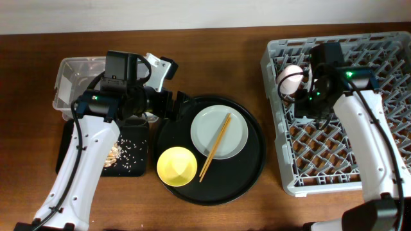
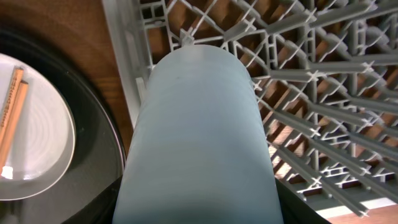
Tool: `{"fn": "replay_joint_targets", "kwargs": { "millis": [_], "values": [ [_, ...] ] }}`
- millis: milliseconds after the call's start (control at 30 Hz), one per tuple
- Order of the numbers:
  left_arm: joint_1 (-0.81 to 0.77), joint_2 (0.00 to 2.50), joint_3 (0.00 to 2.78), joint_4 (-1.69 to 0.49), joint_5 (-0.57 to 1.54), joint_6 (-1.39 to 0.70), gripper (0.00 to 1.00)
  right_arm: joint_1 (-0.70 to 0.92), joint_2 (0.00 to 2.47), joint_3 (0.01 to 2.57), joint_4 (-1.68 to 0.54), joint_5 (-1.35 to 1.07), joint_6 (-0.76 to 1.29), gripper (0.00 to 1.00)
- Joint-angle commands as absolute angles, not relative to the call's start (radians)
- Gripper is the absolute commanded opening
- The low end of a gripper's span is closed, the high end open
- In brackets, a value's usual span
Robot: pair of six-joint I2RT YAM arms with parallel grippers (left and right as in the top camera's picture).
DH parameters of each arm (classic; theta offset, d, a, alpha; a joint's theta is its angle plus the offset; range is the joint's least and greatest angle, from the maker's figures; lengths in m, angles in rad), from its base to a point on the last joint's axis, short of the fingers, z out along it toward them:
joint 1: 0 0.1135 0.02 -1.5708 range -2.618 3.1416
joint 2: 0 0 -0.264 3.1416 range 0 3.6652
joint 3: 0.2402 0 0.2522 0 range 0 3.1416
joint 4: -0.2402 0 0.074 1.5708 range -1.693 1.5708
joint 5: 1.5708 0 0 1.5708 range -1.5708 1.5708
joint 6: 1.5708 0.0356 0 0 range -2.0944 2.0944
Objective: Sort waste into correct bins and load items into the dishwasher rack
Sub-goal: 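Release the left gripper and carry the blue cup right into the rack, then lower the blue cup into the rack and open the right gripper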
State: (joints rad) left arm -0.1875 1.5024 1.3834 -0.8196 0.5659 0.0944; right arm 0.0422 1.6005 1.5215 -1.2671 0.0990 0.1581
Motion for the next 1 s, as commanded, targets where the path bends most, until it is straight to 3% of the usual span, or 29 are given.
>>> {"fn": "replay_joint_targets", "kwargs": {
  "millis": [0,533,633,967],
  "values": [
    [-0.187,1.494,1.383,-0.818,0.549,0.107,0.99,0.03,1.631,1.517,-1.255,0.048,0.166,0.5],
    [-0.187,1.494,1.383,-0.818,0.549,0.107,0.99,0.031,1.744,1.479,-1.191,0.049,0.166,0.51],
    [-0.187,1.494,1.383,-0.818,0.549,0.107,0.99,0.031,1.744,1.479,-1.192,0.049,0.166,0.58],
    [-0.187,1.494,1.383,-0.818,0.549,0.107,0.99,0.031,1.744,1.479,-1.196,0.064,0.166,0.59]
  ]
}}
